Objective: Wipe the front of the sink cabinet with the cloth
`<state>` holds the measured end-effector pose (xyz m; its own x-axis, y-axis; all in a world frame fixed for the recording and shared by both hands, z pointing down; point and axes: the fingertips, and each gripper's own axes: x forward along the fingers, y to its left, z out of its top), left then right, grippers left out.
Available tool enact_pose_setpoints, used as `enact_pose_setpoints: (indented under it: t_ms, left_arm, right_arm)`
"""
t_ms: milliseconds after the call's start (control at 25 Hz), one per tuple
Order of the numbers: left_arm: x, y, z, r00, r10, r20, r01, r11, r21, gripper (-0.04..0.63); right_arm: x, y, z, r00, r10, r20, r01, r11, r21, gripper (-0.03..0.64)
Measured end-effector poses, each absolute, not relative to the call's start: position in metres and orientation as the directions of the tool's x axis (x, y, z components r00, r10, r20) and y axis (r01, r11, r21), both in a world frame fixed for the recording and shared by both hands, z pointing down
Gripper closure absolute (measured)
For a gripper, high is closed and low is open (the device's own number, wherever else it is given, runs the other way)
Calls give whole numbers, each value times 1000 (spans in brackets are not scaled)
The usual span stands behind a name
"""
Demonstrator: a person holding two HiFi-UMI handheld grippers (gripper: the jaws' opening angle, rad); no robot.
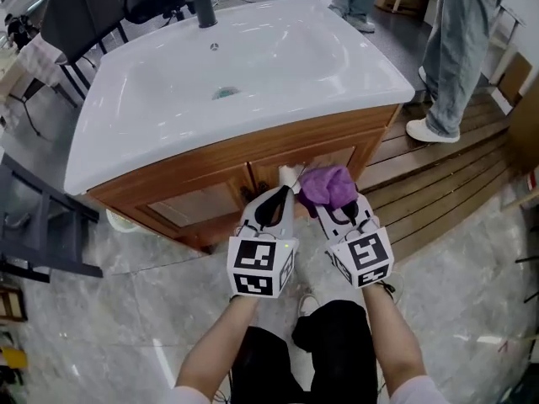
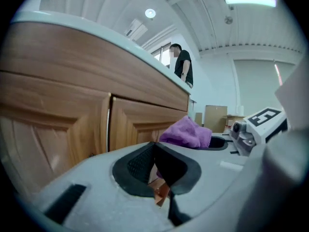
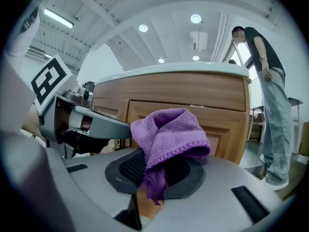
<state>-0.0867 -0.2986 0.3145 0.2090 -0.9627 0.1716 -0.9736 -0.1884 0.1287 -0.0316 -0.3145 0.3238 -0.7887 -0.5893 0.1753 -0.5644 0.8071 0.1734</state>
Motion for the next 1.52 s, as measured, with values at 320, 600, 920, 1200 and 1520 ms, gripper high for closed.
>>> enact_pose_setpoints:
  t_ms: [320, 600, 920, 1200, 1520]
  left_arm:
    - [-120, -236, 198, 132, -968, 214, -980, -95, 176, 591]
    - [-145, -142, 80, 60, -964, 260, -986, -17, 163, 591]
    - [-136, -51, -14, 15, -967, 255, -982, 34, 188, 591]
    - [-136, 2, -46, 0, -973, 229, -987, 37, 158, 591]
    - [-129, 19, -46, -10, -975, 220, -989, 42, 141, 591]
  right_arm:
    - [-72, -248, 204, -840, -486, 241, -478, 873, 96, 549]
    - [-106, -158, 85, -885, -393, 249, -393, 918, 51, 549]
    - [-104, -63, -18, -914, -329, 236, -336, 942, 9, 549]
    - [-106, -18, -53, -905, -364, 219, -371, 929, 12, 549]
    - [-97, -6, -49, -893, -392, 222, -401, 916, 8, 549]
